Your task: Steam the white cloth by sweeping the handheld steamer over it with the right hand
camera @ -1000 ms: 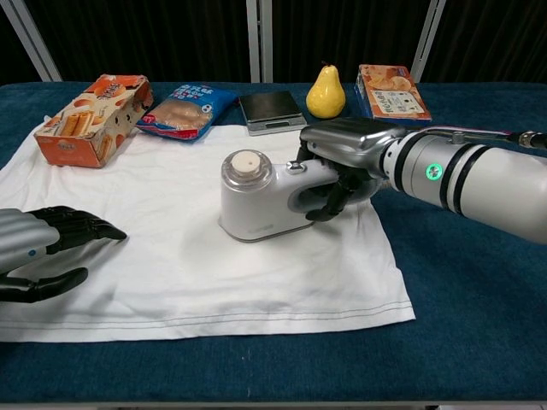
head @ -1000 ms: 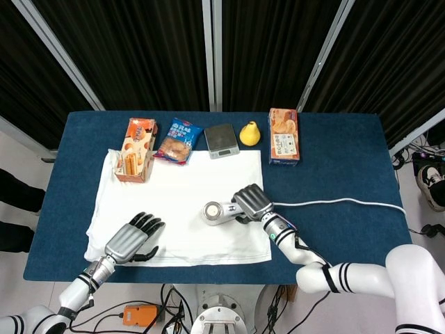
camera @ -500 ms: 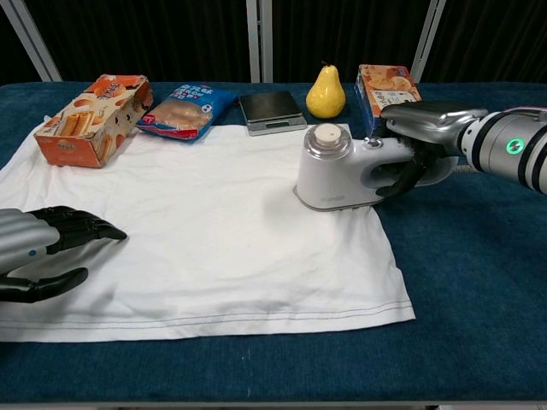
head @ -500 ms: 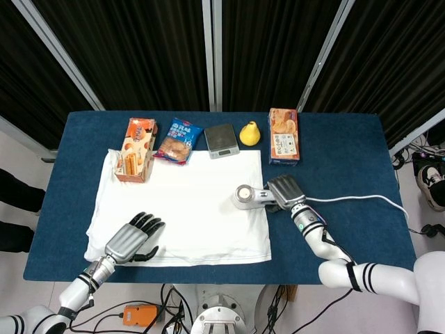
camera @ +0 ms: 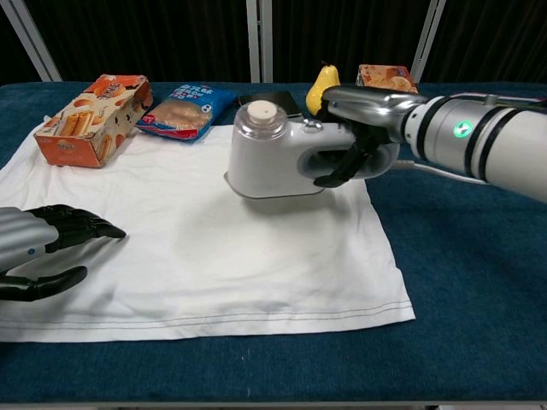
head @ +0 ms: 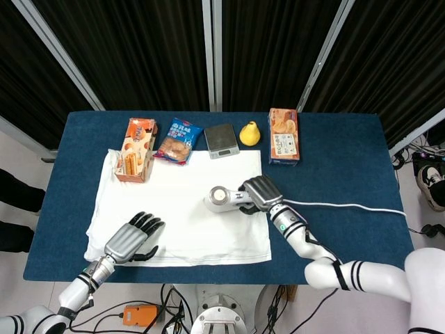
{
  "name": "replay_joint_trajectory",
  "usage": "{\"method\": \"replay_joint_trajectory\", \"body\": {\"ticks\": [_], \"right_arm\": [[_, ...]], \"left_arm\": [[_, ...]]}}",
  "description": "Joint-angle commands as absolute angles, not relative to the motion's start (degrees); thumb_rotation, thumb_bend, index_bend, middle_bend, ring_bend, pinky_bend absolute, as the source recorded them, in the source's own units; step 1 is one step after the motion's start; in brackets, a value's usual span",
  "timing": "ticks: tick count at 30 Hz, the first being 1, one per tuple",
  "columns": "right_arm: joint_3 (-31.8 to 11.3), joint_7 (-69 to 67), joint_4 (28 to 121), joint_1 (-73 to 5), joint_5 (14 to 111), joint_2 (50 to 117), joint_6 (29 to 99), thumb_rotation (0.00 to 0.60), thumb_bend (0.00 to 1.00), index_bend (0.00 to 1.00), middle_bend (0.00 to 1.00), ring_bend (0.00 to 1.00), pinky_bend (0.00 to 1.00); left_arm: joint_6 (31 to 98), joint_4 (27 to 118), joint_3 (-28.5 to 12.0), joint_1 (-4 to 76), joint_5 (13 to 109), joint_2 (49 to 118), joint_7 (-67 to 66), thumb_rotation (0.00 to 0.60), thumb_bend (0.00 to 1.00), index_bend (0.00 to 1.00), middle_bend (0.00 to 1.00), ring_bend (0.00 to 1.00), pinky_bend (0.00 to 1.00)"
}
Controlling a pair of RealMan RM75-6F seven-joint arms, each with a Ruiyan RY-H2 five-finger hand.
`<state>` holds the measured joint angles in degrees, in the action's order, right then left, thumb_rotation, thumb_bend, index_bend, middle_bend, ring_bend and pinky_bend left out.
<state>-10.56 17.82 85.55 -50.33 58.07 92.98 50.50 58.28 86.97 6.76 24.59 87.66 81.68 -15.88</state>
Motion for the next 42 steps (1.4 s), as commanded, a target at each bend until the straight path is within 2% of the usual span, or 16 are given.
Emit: {"method": "replay_joint_trajectory", "body": {"ticks": [1,5,10,26,30,35,42], "right_arm": [[-11.76,22.41,80.74,-53.75,55.59,99.86,50.01,0.6,0.53,1.0,0.94,0.94,0.7],[-12.76,25.79,76.32,-55.85,52.8,104.42,50.01,0.6,0.53,1.0,0.94,0.94,0.7],[-14.22,28.26,71.89,-57.01,50.21,106.91,50.7,0.6,0.53,1.0,0.94,0.94,0.69],[-16.3,25.8,64.47,-53.3,44.76,103.07,49.66,0.6,0.53,1.0,0.94,0.94,0.69],[-16.77,22.48,66.63,-51.76,46.38,100.66,49.61,0.6,0.53,1.0,0.94,0.94,0.69],[-17.06,18.09,74.08,-50.2,50.68,96.58,49.87,0.6,0.53,1.0,0.94,0.94,0.69],[-15.42,21.34,78.17,-52.49,48.45,95.31,45.73,0.6,0.53,1.0,0.94,0.94,0.69]], "left_arm": [[58.24,87.02,6.78,24.64,87.66,81.6,-16.06,0.0,0.34,0.06,0.08,0.0,0.0],[58.18,87.29,6.69,24.81,87.61,81.29,-16.38,0.0,0.34,0.06,0.08,0.0,0.0],[58.17,87.47,6.54,24.95,87.53,81.22,-16.58,0.0,0.34,0.06,0.08,0.0,0.0],[58.24,87.42,6.51,25.17,87.65,81.4,-16.69,0.0,0.34,0.06,0.08,0.0,0.0],[58.48,87.5,6.48,25.11,87.68,81.38,-16.6,0.0,0.34,0.06,0.08,0.0,0.0],[58.86,87.82,6.48,25.08,87.96,81.31,-16.77,0.0,0.34,0.06,0.08,0.0,0.0],[59.23,88.38,6.51,24.87,87.8,81.03,-17.37,0.0,0.34,0.06,0.08,0.0,0.0]]}}
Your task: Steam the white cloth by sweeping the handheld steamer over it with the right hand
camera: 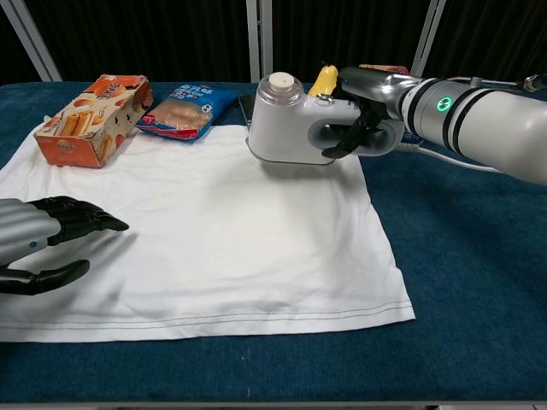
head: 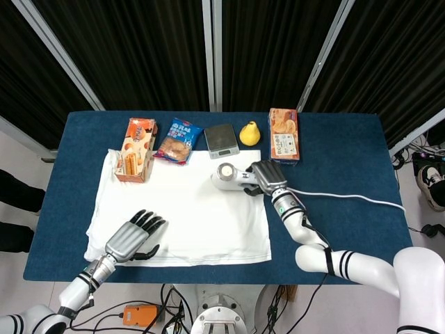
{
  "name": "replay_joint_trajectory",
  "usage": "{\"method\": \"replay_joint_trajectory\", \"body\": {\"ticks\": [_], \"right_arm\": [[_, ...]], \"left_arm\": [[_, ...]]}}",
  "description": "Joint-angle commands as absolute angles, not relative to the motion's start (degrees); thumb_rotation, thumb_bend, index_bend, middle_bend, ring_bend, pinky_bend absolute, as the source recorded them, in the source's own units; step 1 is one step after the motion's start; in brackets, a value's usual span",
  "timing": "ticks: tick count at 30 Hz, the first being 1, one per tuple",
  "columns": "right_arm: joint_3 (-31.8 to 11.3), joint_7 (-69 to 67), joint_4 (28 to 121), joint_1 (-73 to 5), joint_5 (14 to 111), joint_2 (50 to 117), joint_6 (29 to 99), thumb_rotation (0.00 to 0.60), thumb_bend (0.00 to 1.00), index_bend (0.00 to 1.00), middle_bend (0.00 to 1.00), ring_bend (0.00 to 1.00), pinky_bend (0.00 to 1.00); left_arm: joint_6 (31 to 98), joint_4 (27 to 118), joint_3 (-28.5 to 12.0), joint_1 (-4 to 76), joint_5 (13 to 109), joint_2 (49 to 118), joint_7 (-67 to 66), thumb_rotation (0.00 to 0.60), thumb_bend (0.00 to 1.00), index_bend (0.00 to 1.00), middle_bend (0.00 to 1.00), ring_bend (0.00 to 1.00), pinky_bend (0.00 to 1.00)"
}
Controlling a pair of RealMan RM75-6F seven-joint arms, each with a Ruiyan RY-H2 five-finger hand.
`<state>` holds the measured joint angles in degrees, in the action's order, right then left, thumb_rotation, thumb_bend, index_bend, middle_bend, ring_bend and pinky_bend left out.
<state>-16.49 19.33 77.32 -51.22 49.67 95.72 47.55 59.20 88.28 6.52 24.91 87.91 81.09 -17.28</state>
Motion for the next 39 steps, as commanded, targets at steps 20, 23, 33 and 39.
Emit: {"method": "replay_joint_trajectory", "body": {"ticks": [20,23,33,39], "right_arm": [[-5.27,24.01,90.1,-51.62,55.6,88.87,44.1,0.6,0.53,1.0,0.94,0.94,0.69],[-3.12,23.4,92.47,-50.45,59.33,87.42,44.62,0.6,0.53,1.0,0.94,0.94,0.69],[3.34,17.77,98.64,-45.07,71.92,81.65,48.12,0.6,0.53,1.0,0.94,0.94,0.68],[2.35,10.7,100.33,-41.06,77.6,76.55,55.31,0.6,0.53,1.0,0.94,0.94,0.68]], "left_arm": [[58.51,88.14,6.45,25.11,87.32,81.91,-17.97,0.0,0.34,0.06,0.08,0.0,0.0],[58.43,88.28,6.46,25.15,87.26,81.92,-18.21,0.0,0.34,0.06,0.08,0.0,0.0],[58.57,88.74,6.38,25.2,87.21,81.93,-18.63,0.0,0.34,0.06,0.08,0.0,0.0],[59.2,89.27,6.07,25.23,87.39,81.57,-18.69,0.0,0.34,0.06,0.08,0.0,0.0]]}}
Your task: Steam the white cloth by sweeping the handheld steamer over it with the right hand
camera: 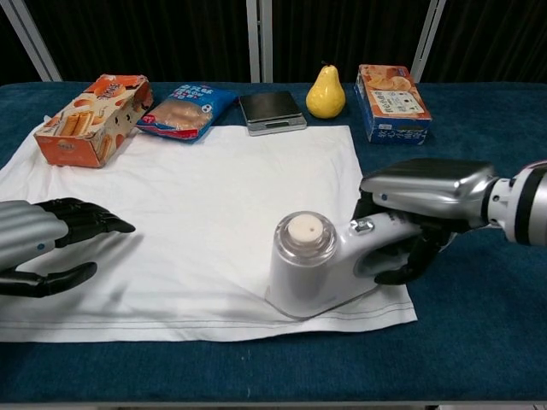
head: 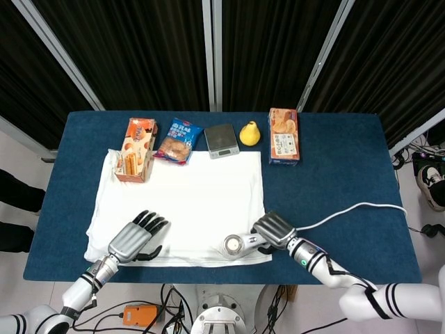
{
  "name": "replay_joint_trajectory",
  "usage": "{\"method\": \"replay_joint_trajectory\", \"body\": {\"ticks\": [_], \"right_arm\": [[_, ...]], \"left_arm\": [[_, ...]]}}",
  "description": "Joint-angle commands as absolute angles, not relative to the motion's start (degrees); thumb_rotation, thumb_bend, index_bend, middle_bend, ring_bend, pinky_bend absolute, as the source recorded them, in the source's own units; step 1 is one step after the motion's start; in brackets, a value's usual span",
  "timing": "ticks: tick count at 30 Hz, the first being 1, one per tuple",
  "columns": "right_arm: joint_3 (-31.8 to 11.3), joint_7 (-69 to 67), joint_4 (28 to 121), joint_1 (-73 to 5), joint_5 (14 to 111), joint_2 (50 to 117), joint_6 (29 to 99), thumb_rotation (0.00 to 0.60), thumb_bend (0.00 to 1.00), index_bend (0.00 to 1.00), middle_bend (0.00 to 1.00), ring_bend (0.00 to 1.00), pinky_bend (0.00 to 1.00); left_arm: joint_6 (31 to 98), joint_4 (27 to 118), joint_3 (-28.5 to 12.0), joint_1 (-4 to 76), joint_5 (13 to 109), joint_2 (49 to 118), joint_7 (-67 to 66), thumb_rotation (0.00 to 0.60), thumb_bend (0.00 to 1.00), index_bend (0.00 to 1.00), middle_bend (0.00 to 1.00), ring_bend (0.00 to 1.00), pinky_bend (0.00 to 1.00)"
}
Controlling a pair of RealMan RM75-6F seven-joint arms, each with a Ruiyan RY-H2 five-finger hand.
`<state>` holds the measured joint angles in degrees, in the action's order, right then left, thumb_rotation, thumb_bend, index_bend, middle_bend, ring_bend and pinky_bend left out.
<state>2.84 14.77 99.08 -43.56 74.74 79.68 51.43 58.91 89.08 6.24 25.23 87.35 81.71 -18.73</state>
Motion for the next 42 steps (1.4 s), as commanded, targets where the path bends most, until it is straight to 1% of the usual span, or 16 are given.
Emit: {"method": "replay_joint_trajectory", "body": {"ticks": [1,7,12,15,19,23,25,26,28,30,32,34,35,37,38,42], "right_arm": [[1.98,9.56,100.47,-40.55,77.93,75.72,56.22,0.6,0.53,1.0,0.94,0.94,0.68],[0.15,2.44,99.54,-36.65,77.98,70.07,61.36,0.6,0.53,1.0,0.94,0.94,0.68],[-0.2,-2.48,95.44,-33.88,75.72,67.83,61.84,0.6,0.53,1.0,0.94,0.93,0.68],[-0.32,-4.82,91.15,-33.19,73.79,68.64,59.72,0.6,0.53,1.0,0.94,0.89,0.65],[-0.85,-7.04,84.99,-32.99,72.69,71.7,57.28,0.6,0.53,1.0,0.94,0.85,0.61],[-1.32,-8.71,80.09,-33.16,73.28,74.93,55.49,0.6,0.53,0.94,0.93,0.78,0.56],[-1.5,-9.01,78.63,-33.28,73.86,76.06,55.01,0.6,0.53,0.89,0.89,0.72,0.54],[-1.55,-8.93,78.19,-33.26,74.15,76.43,55.05,0.6,0.49,0.81,0.83,0.65,0.51],[-1.77,-8.28,77.46,-33.04,74.66,77.14,55.61,0.6,0.38,0.64,0.68,0.49,0.42],[-1.93,-7.76,77.36,-32.78,74.77,77.46,55.91,0.6,0.32,0.53,0.58,0.39,0.36],[-2.06,-7.16,77.69,-32.53,74.58,77.42,55.79,0.6,0.24,0.34,0.43,0.25,0.28],[-2.15,-6.69,78.26,-32.3,74.5,77.1,55.67,0.6,0.2,0.18,0.32,0.16,0.21],[-2.18,-6.42,78.51,-32.2,74.46,76.93,55.62,0.6,0.2,0.13,0.28,0.13,0.19],[-2.28,-5.96,79.27,-31.93,74.47,76.42,55.68,0.6,0.19,0.05,0.21,0.09,0.16],[-2.33,-5.76,79.59,-31.8,74.44,76.2,55.73,0.6,0.19,0.02,0.19,0.07,0.15],[-2.69,-4.9,81.59,-31.01,74.63,74.52,56.86,0.6,0.16,0.0,0.1,0.0,0.08]], "left_arm": [[59.5,89.41,5.95,25.2,87.49,81.45,-18.65,0.0,0.34,0.06,0.08,0.0,0.0],[62.85,91.08,5.11,24.13,87.76,79.25,-16.79,0.0,0.34,0.06,0.08,0.0,0.0],[66.55,91.7,4.01,22.45,87.06,76.84,-13.77,0.0,0.34,0.06,0.08,0.0,0.0],[68.5,91.53,3.2,21.29,85.96,75.61,-11.66,0.0,0.34,0.06,0.08,0.0,0.0],[70.51,91.21,2.69,19.78,84.97,74.73,-9.69,0.0,0.34,0.06,0.08,0.0,0.0],[71.95,90.96,2.66,18.42,84.54,74.21,-8.41,0.0,0.34,0.06,0.08,0.0,0.0],[72.44,90.82,2.65,17.86,84.34,74.05,-7.96,0.0,0.34,0.06,0.08,0.0,0.0],[72.62,90.78,2.65,17.64,84.24,73.99,-7.81,0.0,0.34,0.06,0.08,0.0,0.0],[73.04,90.68,2.61,17.14,84.06,73.82,-7.43,0.0,0.34,0.06,0.08,0.0,0.0],[73.38,90.58,2.54,16.74,83.9,73.66,-7.11,0.0,0.34,0.06,0.08,0.0,0.0],[73.68,90.43,2.43,16.32,83.64,73.45,-6.71,0.0,0.34,0.06,0.08,0.0,0.0],[73.94,90.28,2.28,15.95,83.39,73.23,-6.3,0.0,0.34,0.06,0.08,0.0,0.0],[74.01,90.22,2.25,15.81,83.32,73.12,-6.1,0.0,0.34,0.06,0.08,0.0,0.0],[74.22,90.05,2.13,15.49,83.18,72.85,-5.78,0.0,0.34,0.06,0.08,0.0,0.0],[74.35,90.0,2.06,15.34,83.1,72.74,-5.63,0.0,0.34,0.06,0.08,0.0,0.0],[75.01,89.89,1.72,14.59,82.6,71.96,-4.9,0.0,0.34,0.06,0.08,0.0,0.0]]}}
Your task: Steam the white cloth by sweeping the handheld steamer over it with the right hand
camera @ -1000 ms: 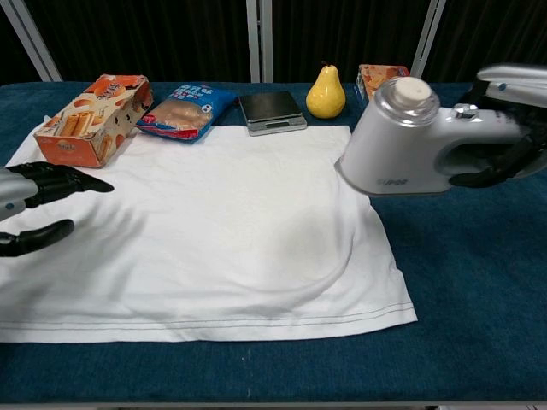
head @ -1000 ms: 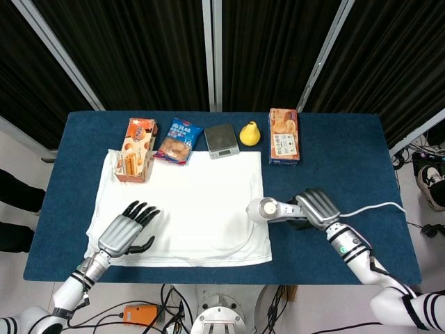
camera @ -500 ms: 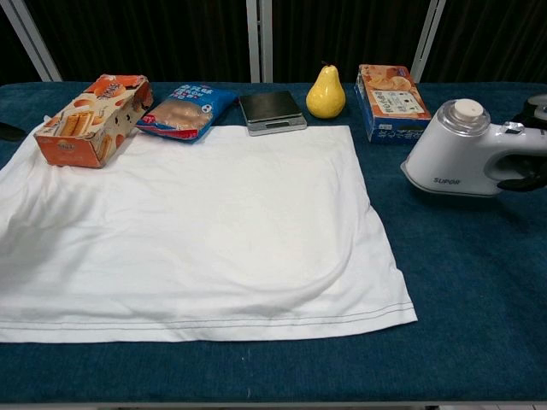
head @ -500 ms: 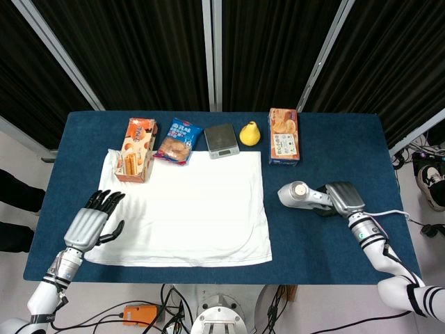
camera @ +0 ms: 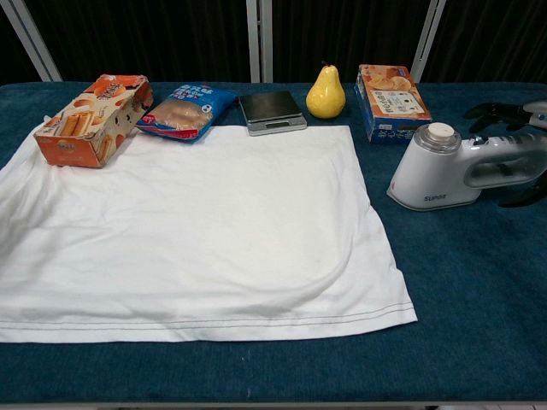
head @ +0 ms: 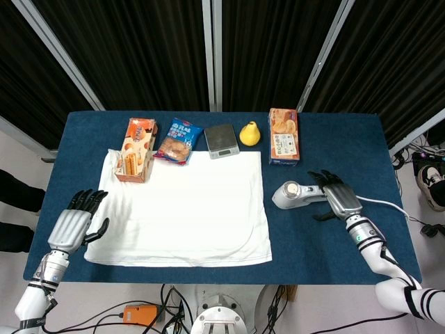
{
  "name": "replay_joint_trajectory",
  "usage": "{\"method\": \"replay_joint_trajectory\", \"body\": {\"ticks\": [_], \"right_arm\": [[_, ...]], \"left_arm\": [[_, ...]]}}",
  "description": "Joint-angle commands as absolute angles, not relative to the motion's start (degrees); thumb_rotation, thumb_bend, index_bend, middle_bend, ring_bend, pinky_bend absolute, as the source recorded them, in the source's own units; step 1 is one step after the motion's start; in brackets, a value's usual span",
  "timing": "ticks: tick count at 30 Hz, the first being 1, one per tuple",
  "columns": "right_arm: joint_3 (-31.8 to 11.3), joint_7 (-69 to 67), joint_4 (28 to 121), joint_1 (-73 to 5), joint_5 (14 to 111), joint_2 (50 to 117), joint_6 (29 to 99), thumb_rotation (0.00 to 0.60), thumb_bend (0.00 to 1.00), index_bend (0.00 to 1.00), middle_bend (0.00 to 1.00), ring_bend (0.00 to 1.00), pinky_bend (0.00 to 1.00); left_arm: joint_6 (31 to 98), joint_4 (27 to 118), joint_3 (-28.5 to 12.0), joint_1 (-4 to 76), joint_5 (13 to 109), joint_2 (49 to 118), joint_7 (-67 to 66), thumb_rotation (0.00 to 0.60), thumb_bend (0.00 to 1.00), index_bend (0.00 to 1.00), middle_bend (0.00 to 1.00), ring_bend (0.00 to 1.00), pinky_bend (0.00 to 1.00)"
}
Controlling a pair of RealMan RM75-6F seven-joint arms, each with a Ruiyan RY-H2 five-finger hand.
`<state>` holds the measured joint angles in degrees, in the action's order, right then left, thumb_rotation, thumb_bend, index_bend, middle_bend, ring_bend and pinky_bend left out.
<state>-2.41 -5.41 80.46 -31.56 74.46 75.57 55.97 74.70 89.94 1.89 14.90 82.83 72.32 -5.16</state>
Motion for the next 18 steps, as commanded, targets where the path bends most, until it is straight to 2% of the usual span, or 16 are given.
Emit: {"method": "replay_joint_trajectory", "body": {"ticks": [1,10,14,18], "right_arm": [[-2.95,-4.55,82.38,-30.52,74.88,73.69,58.01,0.6,0.16,0.0,0.1,0.0,0.08],[-3.98,0.38,91.21,-22.04,79.46,63.09,75.82,0.6,0.16,0.0,0.09,0.0,0.08],[-2.94,-2.6,93.84,-16.3,82.18,58.17,83.8,0.6,0.16,0.0,0.09,0.0,0.1],[-1.48,-6.24,93.61,-11.18,84.06,56.21,89.64,0.6,0.16,0.0,0.09,0.0,0.1]], "left_arm": [[75.31,89.84,1.6,14.3,82.41,71.6,-4.69,0.0,0.34,0.06,0.08,0.0,0.0],[79.57,89.13,0.33,10.3,79.65,66.67,-0.2,0.0,0.34,0.06,0.08,0.0,0.0],[83.23,87.8,-0.12,7.41,79.24,65.33,3.34,0.0,0.34,0.06,0.08,0.0,0.0],[87.1,86.72,0.1,4.42,79.98,65.04,6.26,0.0,0.34,0.06,0.08,0.0,0.0]]}}
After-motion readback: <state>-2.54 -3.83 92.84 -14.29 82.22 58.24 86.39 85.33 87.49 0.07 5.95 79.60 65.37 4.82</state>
